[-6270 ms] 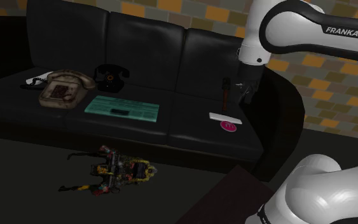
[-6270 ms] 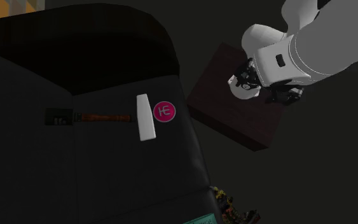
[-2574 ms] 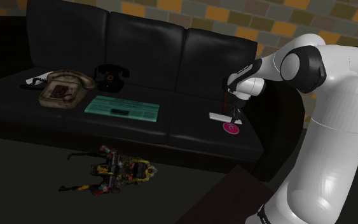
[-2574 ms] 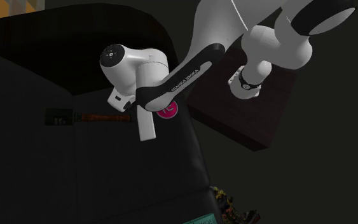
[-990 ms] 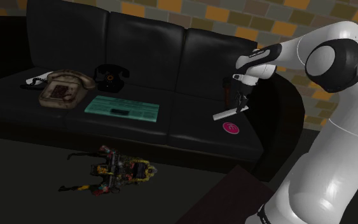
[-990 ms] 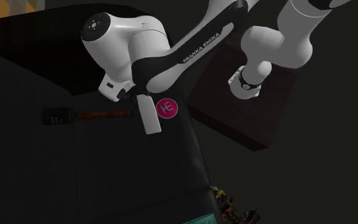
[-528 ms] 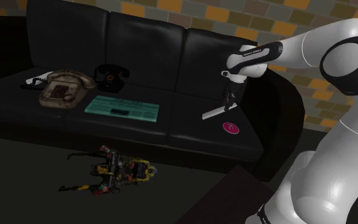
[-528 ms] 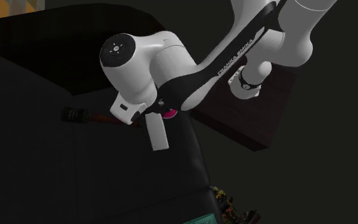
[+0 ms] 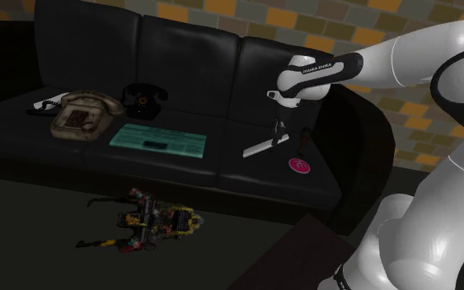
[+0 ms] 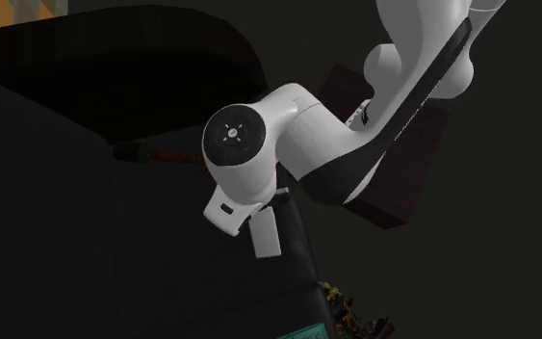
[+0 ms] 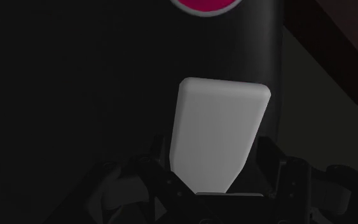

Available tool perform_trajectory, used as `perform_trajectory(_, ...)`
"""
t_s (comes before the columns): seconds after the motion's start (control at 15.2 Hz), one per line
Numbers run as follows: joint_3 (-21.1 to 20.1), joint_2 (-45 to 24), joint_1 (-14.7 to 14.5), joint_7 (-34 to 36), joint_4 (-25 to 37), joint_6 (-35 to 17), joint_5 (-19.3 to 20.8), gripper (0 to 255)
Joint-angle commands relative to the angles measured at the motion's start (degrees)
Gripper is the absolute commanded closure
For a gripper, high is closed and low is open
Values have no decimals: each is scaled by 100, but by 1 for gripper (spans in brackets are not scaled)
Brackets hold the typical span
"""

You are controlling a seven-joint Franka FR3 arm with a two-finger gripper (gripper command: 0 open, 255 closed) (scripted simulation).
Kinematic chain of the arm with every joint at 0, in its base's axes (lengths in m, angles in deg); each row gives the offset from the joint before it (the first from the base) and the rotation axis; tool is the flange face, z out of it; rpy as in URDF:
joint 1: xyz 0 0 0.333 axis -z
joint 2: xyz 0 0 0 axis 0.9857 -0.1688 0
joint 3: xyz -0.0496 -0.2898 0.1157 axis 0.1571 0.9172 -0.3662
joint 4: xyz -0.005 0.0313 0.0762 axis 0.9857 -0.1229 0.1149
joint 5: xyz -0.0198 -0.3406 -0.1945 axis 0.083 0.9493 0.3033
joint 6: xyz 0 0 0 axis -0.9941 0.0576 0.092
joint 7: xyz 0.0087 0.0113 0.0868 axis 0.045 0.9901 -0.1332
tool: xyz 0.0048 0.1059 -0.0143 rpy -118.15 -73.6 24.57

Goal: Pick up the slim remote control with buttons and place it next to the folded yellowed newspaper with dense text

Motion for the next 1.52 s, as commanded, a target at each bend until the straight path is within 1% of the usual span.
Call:
perform_trajectory(0.0,-162,-33,-141,293,11,-24,-37,255)
perform_trajectory(0.4,-590,-204,-534,1047,170,-33,-165,255)
perform_trajectory(0.73,-911,-498,-849,1606,484,-1,-325,255)
perform_trajectory(0.79,-925,-515,-864,1631,503,1,-333,255)
perform_trajectory(1.45,-927,-870,-842,1451,86,-723,-558,255)
